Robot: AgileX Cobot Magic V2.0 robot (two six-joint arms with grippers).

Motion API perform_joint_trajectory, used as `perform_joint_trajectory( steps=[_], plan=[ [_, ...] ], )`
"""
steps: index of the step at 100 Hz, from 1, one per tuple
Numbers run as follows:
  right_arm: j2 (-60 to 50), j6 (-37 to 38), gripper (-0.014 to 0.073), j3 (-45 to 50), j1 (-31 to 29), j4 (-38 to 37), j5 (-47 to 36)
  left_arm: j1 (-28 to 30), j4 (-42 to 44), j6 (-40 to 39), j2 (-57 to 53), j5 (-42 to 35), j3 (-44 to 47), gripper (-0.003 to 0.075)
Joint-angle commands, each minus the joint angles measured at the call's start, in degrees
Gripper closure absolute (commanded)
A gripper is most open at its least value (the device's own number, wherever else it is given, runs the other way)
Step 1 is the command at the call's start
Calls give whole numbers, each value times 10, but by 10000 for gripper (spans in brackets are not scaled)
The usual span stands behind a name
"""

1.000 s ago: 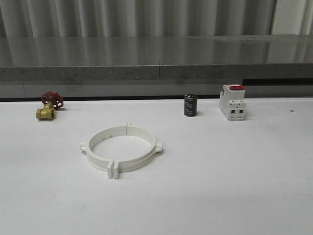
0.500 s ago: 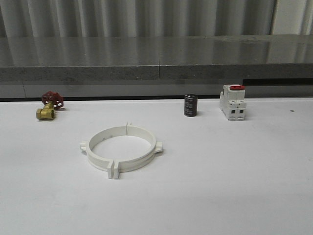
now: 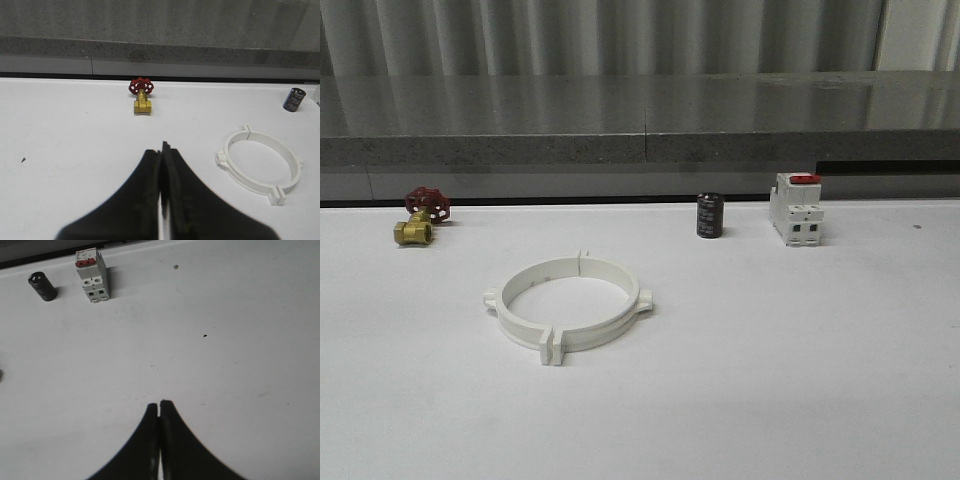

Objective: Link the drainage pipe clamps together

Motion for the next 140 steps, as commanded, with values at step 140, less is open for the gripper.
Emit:
perform_joint_trajectory(
  steps=[140],
  plan=[
    [-382,-420,661,381,-188,286,-488,1,-4,0,3,-43,-16,741]
  ],
)
